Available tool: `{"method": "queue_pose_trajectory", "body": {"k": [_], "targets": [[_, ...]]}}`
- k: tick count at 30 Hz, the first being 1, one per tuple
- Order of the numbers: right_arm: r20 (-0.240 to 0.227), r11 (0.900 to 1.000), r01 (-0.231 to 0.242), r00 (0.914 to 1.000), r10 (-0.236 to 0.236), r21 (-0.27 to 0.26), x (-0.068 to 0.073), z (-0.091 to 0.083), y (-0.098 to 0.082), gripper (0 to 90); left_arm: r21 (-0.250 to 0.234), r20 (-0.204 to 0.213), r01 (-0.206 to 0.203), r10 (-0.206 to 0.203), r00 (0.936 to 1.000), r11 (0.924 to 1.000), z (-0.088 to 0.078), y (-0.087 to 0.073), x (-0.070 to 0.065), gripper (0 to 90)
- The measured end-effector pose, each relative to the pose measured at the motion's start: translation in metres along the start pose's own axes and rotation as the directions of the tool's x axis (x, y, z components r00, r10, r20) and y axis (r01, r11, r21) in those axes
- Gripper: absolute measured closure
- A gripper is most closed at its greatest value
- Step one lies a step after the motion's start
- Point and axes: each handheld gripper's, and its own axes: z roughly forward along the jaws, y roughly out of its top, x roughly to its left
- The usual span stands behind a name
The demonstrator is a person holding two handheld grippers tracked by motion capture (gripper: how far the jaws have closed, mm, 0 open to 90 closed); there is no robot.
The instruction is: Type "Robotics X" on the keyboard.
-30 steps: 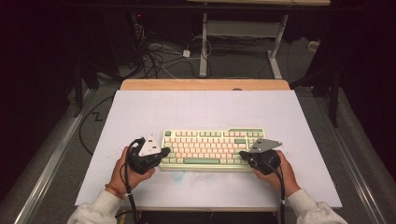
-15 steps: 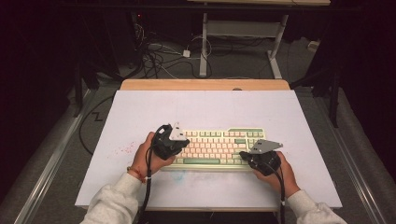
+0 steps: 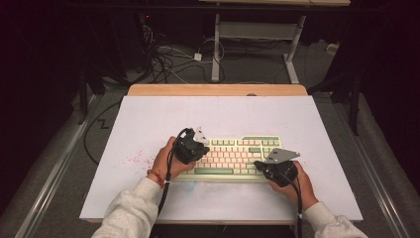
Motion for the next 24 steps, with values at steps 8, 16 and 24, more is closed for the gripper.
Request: {"method": "queue_pose_trajectory", "body": {"k": [8,16,24], "targets": [[0.004,1.0,0.0,1.0,0.0,-0.001,0.001,0.0,0.0,90.0,0.029,-0.006,-0.003,0.003,1.0,0.9996,0.005,0.0,0.0,87.6],[0.006,1.0,0.006,1.0,-0.006,-0.001,0.001,0.0,0.0,90.0,0.087,-0.017,0.0,0.001,0.9999,0.9962,0.017,-0.003,0.003,87.6],[0.02,1.0,0.018,0.9996,-0.017,-0.006,0.002,-0.003,0.001,90.0,0.024,-0.044,0.003,-0.002,0.999,0.9997,0.006,-0.006,0.003,87.6]]}}
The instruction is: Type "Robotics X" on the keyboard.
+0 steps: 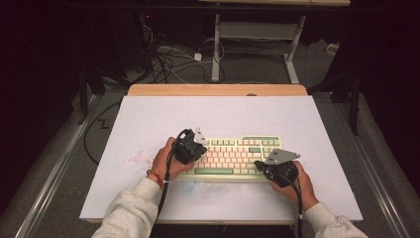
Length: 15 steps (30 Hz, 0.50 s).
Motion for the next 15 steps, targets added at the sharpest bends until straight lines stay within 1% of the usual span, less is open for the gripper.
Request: {"method": "queue_pose_trajectory", "body": {"k": [1,3,4,5,6,7,8,9,10,11,12,13,15], "targets": [[-0.001,1.0,0.0,1.0,0.0,-0.011,0.0,-0.002,0.001,90.0,-0.022,0.0,0.002,-0.002,1.0,0.9998,-0.004,-0.001,0.0,87.6],[0.002,1.0,-0.001,1.0,0.001,-0.019,0.0,-0.005,0.002,90.0,-0.051,-0.018,-0.002,0.001,0.9998,0.9987,-0.012,-0.002,0.0,87.6],[0.001,0.999,-0.012,0.9999,0.012,-0.049,-0.002,-0.012,0.005,90.0,-0.063,-0.018,-0.006,0.004,0.9998,0.998,-0.016,-0.002,-0.001,87.2],[0.005,0.998,-0.014,0.9999,0.015,-0.065,-0.002,-0.017,0.007,90.0,-0.073,-0.023,-0.015,0.014,0.9996,0.9972,-0.02,-0.004,-0.001,86.0],[0.005,0.998,-0.014,0.9999,0.015,-0.065,-0.002,-0.017,0.007,90.0,-0.087,-0.033,-0.019,0.016,0.9993,0.9961,-0.023,-0.006,-0.002,86.0],[0.006,0.995,-0.021,0.9997,0.022,-0.094,-0.004,-0.024,0.009,90.0,-0.1,-0.045,-0.018,0.013,0.9989,0.9948,-0.027,-0.008,-0.002,82.8],[0.006,0.994,-0.024,0.9997,0.025,-0.103,-0.004,-0.028,0.009,90.0,-0.123,-0.064,-0.023,0.015,0.9979,0.9922,-0.031,-0.01,-0.002,81.1],[0.008,0.994,-0.025,0.9996,0.026,-0.108,-0.004,-0.031,0.01,90.0,-0.154,-0.069,-0.021,0.011,0.9976,0.9879,-0.035,-0.012,-0.002,79.8],[0.011,0.993,-0.024,0.9996,0.025,-0.114,-0.004,-0.033,0.01,90.0,-0.173,-0.073,-0.022,0.009,0.9973,0.9848,-0.038,-0.014,-0.003,76.0],[0.014,0.992,-0.025,0.9996,0.027,-0.12,-0.004,-0.036,0.01,90.0,-0.191,-0.083,-0.025,0.009,0.9965,0.9814,-0.04,-0.016,-0.004,70.4],[0.013,0.992,-0.027,0.9995,0.029,-0.125,-0.004,-0.038,0.009,90.0,-0.209,-0.093,-0.034,0.015,0.9956,0.9774,-0.043,-0.018,-0.004,69.5],[0.014,0.991,-0.025,0.9995,0.027,-0.129,-0.004,-0.04,0.01,90.0,-0.219,-0.097,-0.039,0.018,0.9951,0.9749,-0.045,-0.021,-0.005,65.9],[0.015,0.991,-0.025,0.9995,0.027,-0.132,-0.004,-0.044,0.009,90.0,-0.246,-0.117,-0.057,0.029,0.9927,0.9675,-0.048,-0.028,-0.007,54.7]]}}
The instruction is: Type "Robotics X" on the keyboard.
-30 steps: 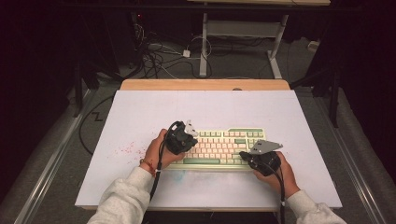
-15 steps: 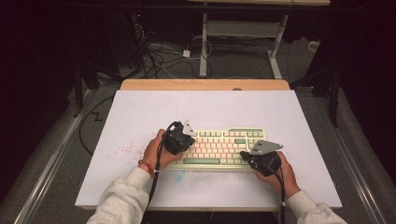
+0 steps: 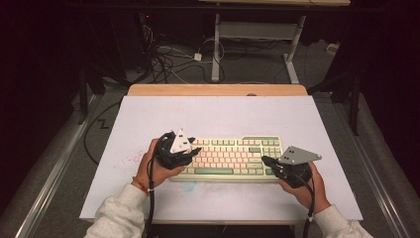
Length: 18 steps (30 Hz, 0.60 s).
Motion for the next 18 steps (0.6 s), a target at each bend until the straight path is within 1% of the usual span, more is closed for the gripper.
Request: {"method": "queue_pose_trajectory", "body": {"k": [1,4,6,7,9,10,11,13,16,18], "targets": [[0.0,1.0,0.0,1.0,0.0,0.0,0.0,0.0,0.0,90.0,-0.015,-0.01,0.004,-0.004,0.9999,0.9999,-0.002,-0.004,-0.001,54.7],[0.001,1.0,0.001,1.0,-0.001,0.0,0.0,-0.003,0.0,90.0,-0.046,-0.048,-0.004,0.002,0.9988,0.999,-0.009,-0.016,-0.005,36.9],[0.002,1.0,0.002,1.0,-0.002,0.0,0.0,-0.004,-0.001,90.0,-0.056,-0.047,0.005,-0.007,0.9989,0.9984,-0.013,-0.023,-0.006,26.6],[0.002,1.0,0.002,1.0,-0.002,0.0,0.0,-0.004,-0.001,90.0,-0.061,-0.054,0.007,-0.01,0.9985,0.9981,-0.015,-0.027,-0.007,26.6],[0.002,1.0,-0.001,1.0,0.001,0.0,-0.001,-0.004,-0.001,90.0,-0.075,-0.077,0.012,-0.018,0.9969,0.9971,-0.018,-0.035,-0.008,22.7],[0.003,1.0,-0.002,1.0,0.002,0.001,-0.001,-0.004,-0.001,90.0,-0.084,-0.077,0.017,-0.024,0.9967,0.9963,-0.02,-0.038,-0.009,21.7],[0.003,1.0,-0.001,1.0,0.001,0.002,-0.001,-0.005,-0.002,90.0,-0.083,-0.08,0.024,-0.031,0.9964,0.9963,-0.022,-0.042,-0.009,20.2],[0.004,1.0,-0.001,1.0,0.001,0.001,-0.001,-0.005,-0.002,90.0,-0.086,-0.095,0.037,-0.045,0.9945,0.9957,-0.024,-0.048,-0.01,20.1],[0.005,1.0,0.001,1.0,-0.001,0.001,-0.001,-0.006,-0.001,90.0,-0.072,-0.104,0.042,-0.049,0.9934,0.9966,-0.025,-0.058,-0.011,19.3],[0.005,1.0,0.003,1.0,-0.003,-0.001,-0.001,-0.006,-0.001,90.0,-0.067,-0.1,0.055,-0.061,0.9932,0.9963,-0.027,-0.065,-0.011,19.1]]}}
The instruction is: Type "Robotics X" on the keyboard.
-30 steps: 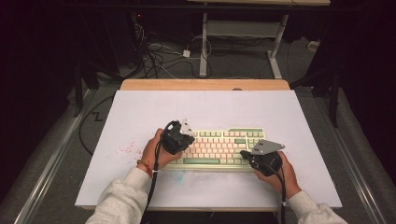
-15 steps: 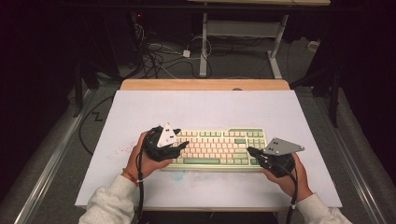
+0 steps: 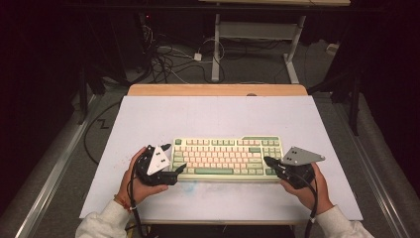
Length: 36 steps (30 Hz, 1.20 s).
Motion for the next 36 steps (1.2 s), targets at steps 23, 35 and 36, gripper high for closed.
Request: {"method": "queue_pose_trajectory", "body": {"k": [23,35,36], "targets": [[-0.011,0.999,-0.001,0.9999,0.001,0.038,-0.001,0.026,0.009,90.0,0.085,-0.007,0.027,-0.026,0.9996,0.996,-0.01,-0.034,-0.01,16.9],[-0.049,0.997,0.023,0.9986,-0.02,0.074,0.007,0.072,0.032,90.0,0.086,0.0,0.03,-0.03,0.9995,0.9958,-0.009,-0.034,-0.01,16.9],[-0.053,0.997,0.027,0.9984,-0.023,0.077,0.009,0.077,0.034,90.0,0.084,0.002,0.032,-0.032,0.9995,0.996,-0.009,-0.034,-0.01,16.9]]}}
